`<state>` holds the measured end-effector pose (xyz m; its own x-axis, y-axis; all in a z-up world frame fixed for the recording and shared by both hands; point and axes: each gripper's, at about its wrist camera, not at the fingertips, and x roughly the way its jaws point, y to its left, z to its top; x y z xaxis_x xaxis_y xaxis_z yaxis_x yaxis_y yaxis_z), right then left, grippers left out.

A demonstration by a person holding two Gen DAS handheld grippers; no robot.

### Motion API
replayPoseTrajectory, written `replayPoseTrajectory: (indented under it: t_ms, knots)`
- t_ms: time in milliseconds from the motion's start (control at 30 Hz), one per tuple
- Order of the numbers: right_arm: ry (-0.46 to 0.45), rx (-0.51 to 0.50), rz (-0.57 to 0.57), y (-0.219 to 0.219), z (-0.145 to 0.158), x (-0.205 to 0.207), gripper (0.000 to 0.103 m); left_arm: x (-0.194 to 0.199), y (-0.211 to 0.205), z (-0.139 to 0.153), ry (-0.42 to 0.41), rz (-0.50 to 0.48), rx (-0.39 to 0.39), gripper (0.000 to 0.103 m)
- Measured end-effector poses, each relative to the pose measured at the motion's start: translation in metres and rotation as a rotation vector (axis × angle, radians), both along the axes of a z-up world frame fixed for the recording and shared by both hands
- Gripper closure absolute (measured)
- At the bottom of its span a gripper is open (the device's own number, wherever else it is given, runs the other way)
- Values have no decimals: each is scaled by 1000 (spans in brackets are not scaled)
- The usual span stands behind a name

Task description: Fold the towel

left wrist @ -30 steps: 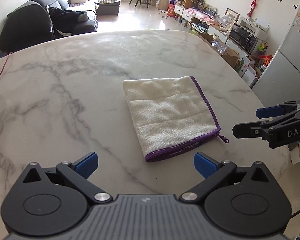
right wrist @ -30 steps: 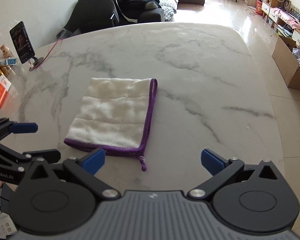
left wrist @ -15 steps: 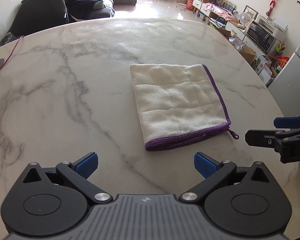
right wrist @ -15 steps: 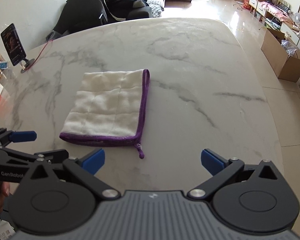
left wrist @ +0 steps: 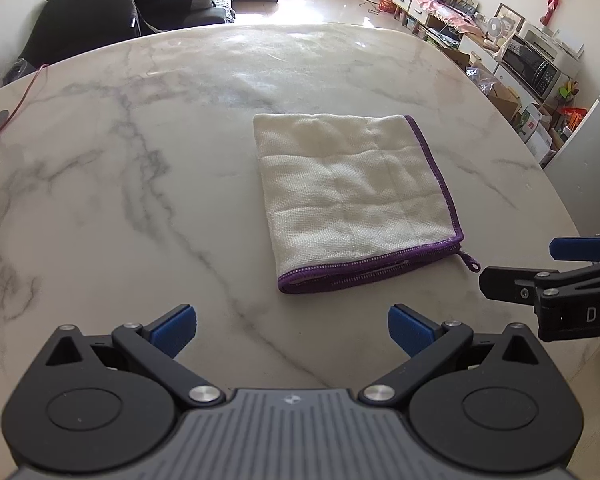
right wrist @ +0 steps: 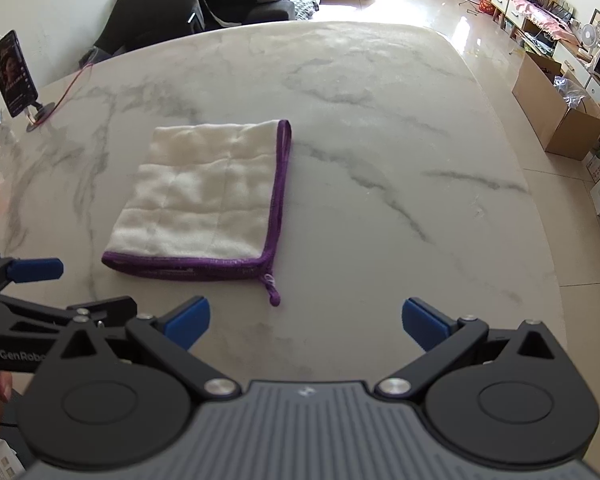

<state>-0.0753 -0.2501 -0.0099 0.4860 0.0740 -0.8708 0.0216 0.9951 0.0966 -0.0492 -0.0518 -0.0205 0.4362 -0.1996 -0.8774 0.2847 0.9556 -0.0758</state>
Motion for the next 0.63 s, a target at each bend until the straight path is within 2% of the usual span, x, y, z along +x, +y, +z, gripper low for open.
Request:
replayPoseTrajectory:
  t_ms: [433, 633]
  knots:
    - [6, 6, 2, -1, -2, 2, 0, 4, -3, -5, 17, -22, 5, 1]
    - [7, 10, 1, -1, -3, 1, 0, 3, -3, -6, 23, -45, -36, 1]
